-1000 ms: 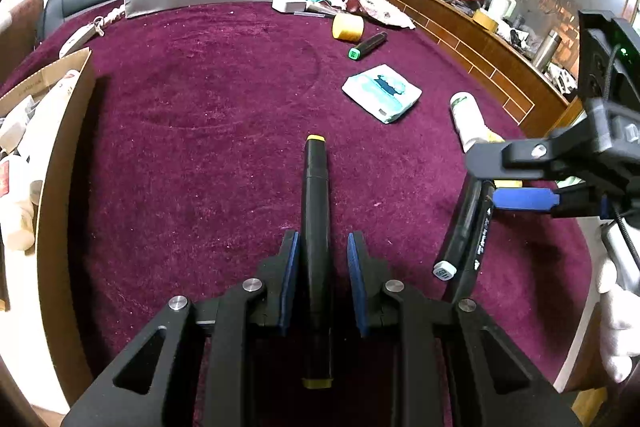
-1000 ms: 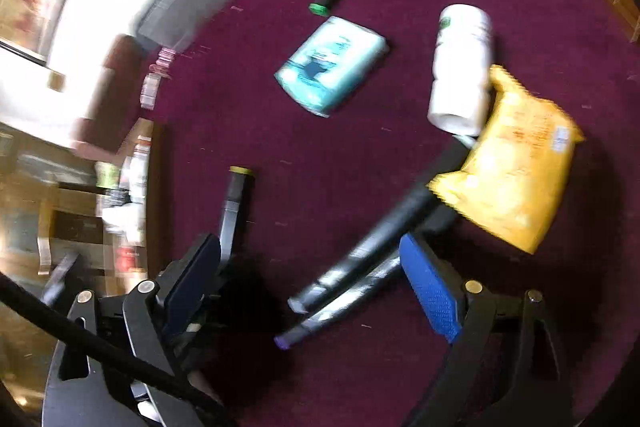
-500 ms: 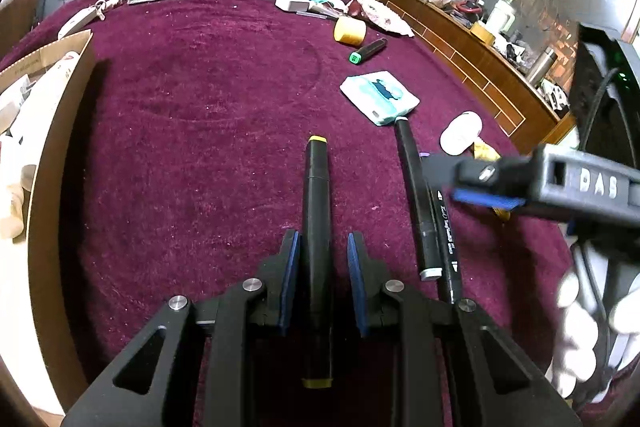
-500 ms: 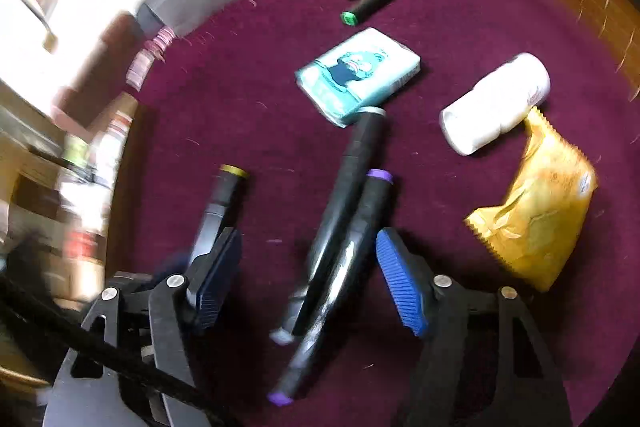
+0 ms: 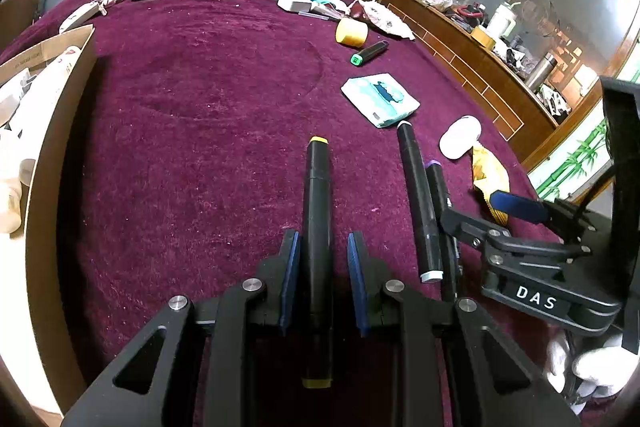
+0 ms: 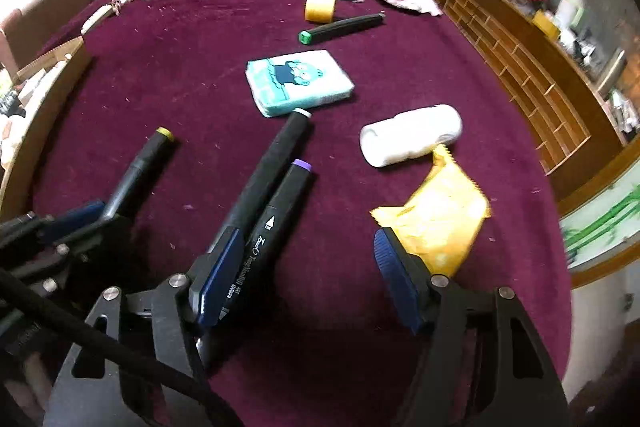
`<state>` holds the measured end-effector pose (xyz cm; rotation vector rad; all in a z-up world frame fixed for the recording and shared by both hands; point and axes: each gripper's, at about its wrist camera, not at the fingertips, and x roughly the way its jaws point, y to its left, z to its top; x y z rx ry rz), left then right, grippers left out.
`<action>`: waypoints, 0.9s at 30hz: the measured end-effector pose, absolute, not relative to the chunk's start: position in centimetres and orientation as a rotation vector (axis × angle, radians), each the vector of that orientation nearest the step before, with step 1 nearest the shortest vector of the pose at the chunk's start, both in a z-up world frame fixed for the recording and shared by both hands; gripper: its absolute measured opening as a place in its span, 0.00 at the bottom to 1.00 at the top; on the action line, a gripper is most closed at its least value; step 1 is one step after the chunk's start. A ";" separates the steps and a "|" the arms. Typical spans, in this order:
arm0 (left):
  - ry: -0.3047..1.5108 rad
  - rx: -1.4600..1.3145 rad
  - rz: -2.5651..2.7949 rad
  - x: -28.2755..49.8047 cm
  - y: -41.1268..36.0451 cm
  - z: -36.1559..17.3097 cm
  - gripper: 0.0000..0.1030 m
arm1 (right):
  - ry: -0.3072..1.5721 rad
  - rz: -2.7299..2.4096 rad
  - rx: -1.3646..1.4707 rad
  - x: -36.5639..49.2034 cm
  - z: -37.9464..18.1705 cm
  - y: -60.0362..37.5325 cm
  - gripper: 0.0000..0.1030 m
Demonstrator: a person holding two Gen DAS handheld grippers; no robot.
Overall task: Organize objects
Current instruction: 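Move the right tool over the purple-capped black marker while the left tool holds its marker, then grasp the purple-capped marker with the right tool while the left tool holds its marker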
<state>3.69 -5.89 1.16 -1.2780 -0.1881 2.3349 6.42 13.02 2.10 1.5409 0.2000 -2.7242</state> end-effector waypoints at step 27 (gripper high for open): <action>-0.130 -1.208 2.359 4.8 -4.6 2.3 0.11 | 0.094 -2.632 1.356 8.2 1.2 14.2 0.12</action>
